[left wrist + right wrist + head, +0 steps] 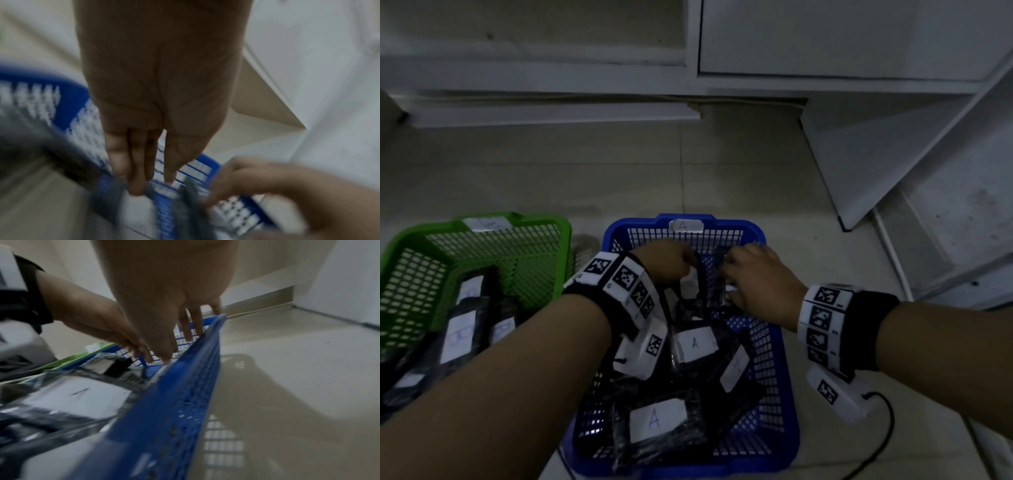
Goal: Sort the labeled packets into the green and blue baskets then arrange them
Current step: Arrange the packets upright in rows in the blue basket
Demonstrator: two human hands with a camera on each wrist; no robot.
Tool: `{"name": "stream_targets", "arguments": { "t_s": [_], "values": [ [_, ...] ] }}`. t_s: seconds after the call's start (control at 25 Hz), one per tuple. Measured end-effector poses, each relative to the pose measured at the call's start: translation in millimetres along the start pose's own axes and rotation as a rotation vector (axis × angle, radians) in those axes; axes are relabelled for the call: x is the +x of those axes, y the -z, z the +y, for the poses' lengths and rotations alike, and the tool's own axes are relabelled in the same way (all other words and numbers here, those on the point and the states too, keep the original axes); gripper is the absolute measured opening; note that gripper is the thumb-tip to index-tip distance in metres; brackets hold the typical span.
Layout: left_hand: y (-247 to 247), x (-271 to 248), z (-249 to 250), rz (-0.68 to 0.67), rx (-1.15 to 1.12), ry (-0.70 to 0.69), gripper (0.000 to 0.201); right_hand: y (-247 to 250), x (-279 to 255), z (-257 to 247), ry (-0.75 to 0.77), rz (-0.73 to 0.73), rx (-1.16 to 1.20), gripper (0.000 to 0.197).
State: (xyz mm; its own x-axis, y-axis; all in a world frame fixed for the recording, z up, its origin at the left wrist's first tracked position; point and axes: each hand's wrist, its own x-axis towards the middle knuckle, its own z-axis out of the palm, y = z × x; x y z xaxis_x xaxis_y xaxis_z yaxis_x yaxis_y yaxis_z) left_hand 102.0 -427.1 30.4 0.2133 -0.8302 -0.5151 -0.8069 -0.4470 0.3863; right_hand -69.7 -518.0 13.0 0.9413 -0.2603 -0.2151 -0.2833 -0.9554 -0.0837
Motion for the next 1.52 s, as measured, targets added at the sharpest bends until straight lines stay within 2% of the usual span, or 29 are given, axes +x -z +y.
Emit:
{"name": "stream_targets", "arguments": {
  "t_s": [0.08, 0.16, 0.24, 0.36, 0.48, 0.56, 0.64, 0.72, 0.76, 0.84, 0.92, 0.96, 1.04, 1.08, 1.12, 1.2, 1.24, 1.32, 1.4, 1.48, 1.52],
  "values": [
    [3.1, -11.3, -18.9, 0.003, 0.176, 0.014, 0.028, 2.7, 1.5, -16.2, 0.12, -0.037, 0.14, 0.036],
    [-2.3, -21.8, -33.1, -0.102, 0.245, 0.057, 0.039, 1.3, 1.5, -33.6, 0.166, -0.217, 0.241, 0.047],
    [-11.1, -28.4, -39.8, -0.127, 0.159, 0.066, 0.052, 0.7, 4.3, -42.5, 0.134, -0.343, 0.23, 0.05],
    [-12.9, -32.6, -41.5, -0.05, -0.073, 0.039, 0.056, 5.3, 13.6, -39.2, 0.174, -0.454, 0.243, 0.031],
    [-3.3, -36.2, -44.9, 0.01, -0.171, 0.083, 0.052, 24.3, 21.9, -25.6, 0.103, -0.531, 0.469, 0.022],
    [6.9, -39.9, -46.8, 0.116, -0.176, 0.104, 0.049, 37.8, 28.7, -15.9, -0.043, -0.409, 0.643, 0.015],
    [19.0, -41.4, -49.4, 0.249, -0.137, 0.093, 0.047, 39.5, 38.7, -10.0, -0.225, -0.161, 0.732, 0.009],
    [30.1, -40.9, -53.6, 0.343, -0.13, 0.091, 0.05, 33.3, 47.5, -11.5, -0.368, 0.002, 0.737, 0.017],
    [33.6, -39.6, -56.2, 0.368, -0.138, 0.106, 0.054, 29.8, 50.9, -14.1, -0.416, 0.021, 0.737, 0.022],
    [35.2, -36.9, -60.9, 0.378, -0.158, 0.145, 0.055, 23.1, 54.4, -20.6, -0.434, -0.022, 0.706, 0.027],
    [31.3, -32.7, -62.5, 0.364, -0.146, 0.168, 0.049, 20.7, 52.6, -26.9, -0.378, -0.034, 0.51, 0.03],
    [29.5, -30.2, -63.0, 0.361, -0.131, 0.166, 0.047, 17.8, 50.4, -29.8, -0.303, -0.006, 0.406, 0.032],
    [27.6, -25.4, -64.6, 0.363, -0.115, 0.145, 0.048, 10.6, 48.2, -32.9, -0.057, 0.01, 0.219, 0.039],
    [27.6, -23.9, -65.3, 0.368, -0.127, 0.133, 0.048, 5.6, 47.4, -32.7, 0.055, -0.045, 0.132, 0.043],
    [27.8, -22.9, -66.3, 0.376, -0.156, 0.119, 0.047, 0.9, 47.0, -32.0, 0.083, -0.132, 0.101, 0.047],
    [27.0, -21.4, -68.6, 0.393, -0.249, 0.094, 0.04, -4.4, 47.2, -29.4, 0.001, -0.301, 0.131, 0.053],
    [26.1, -20.5, -69.3, 0.399, -0.284, 0.086, 0.035, -5.5, 47.2, -28.5, -0.024, -0.332, 0.137, 0.053],
    [24.2, -20.5, -69.9, 0.397, -0.316, 0.081, 0.026, -3.1, 46.7, -32.7, -0.071, -0.271, 0.163, 0.048],
    [24.6, -20.6, -70.1, 0.382, -0.383, 0.062, 0.023, 3.3, 49.8, -35.5, -0.158, -0.132, 0.367, 0.035],
    [26.8, -24.1, -70.6, 0.351, -0.511, 0.028, 0.023, 7.9, 56.7, -39.8, -0.271, -0.02, 0.766, 0.02],
    [27.5, -27.4, -71.0, 0.335, -0.572, 0.017, 0.023, 10.9, 60.8, -43.1, -0.29, -0.01, 0.929, 0.017]
  ]
}}
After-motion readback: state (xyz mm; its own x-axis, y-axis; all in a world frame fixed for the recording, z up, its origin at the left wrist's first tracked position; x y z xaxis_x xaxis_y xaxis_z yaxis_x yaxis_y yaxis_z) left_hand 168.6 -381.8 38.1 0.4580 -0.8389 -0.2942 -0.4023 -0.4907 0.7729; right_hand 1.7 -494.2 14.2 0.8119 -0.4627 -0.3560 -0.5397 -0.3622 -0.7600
